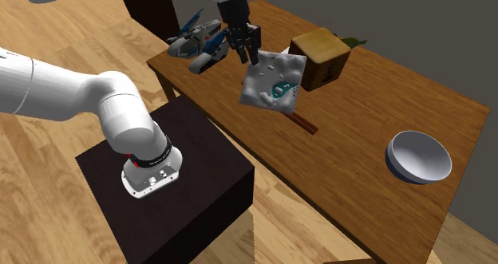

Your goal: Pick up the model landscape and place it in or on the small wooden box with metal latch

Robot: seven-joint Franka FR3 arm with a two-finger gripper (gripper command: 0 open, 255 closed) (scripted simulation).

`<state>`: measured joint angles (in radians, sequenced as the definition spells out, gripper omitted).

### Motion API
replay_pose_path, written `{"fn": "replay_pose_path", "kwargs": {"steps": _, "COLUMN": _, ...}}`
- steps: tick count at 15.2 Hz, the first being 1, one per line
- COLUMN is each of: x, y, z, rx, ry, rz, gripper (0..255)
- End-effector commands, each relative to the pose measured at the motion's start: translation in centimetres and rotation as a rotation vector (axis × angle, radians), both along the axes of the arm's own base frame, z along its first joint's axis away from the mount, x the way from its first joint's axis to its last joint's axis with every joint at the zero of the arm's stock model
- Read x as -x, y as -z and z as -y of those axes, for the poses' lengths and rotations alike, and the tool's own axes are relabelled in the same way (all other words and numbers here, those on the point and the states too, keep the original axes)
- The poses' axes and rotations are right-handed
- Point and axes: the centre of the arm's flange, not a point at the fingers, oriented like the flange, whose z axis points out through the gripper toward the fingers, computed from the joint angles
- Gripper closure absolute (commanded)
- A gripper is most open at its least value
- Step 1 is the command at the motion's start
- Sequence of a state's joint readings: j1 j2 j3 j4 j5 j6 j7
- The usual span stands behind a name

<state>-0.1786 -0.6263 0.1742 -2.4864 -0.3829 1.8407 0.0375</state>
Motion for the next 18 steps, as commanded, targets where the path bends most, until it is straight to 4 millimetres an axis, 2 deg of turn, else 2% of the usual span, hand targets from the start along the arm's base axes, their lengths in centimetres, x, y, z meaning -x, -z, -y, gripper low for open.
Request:
{"fn": "replay_pose_path", "kwargs": {"steps": 1, "x": -0.1, "y": -1.1, "z": 0.1, "rx": 0.0, "ry": 0.0, "rz": 0.0, "gripper": 255}}
{"fn": "replay_pose_path", "kwargs": {"steps": 3, "x": -0.1, "y": -2.1, "z": 0.1, "rx": 0.0, "ry": 0.0, "rz": 0.0, "gripper": 255}}
{"fn": "replay_pose_path", "kwargs": {"steps": 18, "x": -19.7, "y": -3.0, "z": -1.9, "rx": 0.0, "ry": 0.0, "rz": 0.0, "gripper": 255}}
